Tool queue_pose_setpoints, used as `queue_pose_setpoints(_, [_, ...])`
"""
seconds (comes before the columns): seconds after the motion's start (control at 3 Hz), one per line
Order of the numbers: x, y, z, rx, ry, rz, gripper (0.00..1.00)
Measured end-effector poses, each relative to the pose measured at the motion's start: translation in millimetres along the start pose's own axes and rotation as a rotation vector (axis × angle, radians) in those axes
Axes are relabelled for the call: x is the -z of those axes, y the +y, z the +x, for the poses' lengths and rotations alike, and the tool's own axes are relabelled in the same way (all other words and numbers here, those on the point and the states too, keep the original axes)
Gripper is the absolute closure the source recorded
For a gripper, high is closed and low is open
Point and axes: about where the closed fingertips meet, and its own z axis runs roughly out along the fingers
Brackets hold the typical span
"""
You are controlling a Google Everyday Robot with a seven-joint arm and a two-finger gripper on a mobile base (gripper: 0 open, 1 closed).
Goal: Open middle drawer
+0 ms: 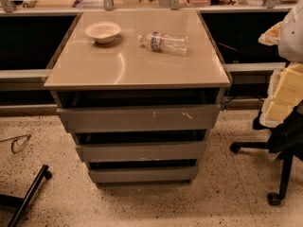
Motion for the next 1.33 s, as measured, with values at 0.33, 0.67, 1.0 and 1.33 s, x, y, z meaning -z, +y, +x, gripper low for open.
queue_pose_setpoints(0.33, [0,0,0,0.0,0.0,0.0,0.0])
queue_pose_setpoints(0.67, [-36,7,-6,0.004,-0.043,-0.043,0.0])
queue_pose_setpoints(1.0, [-115,25,-13,0.01,-0.124,-0.107,0.0])
queue_pose_setpoints(1.33, [-115,25,-13,0.01,-0.124,-0.107,0.0])
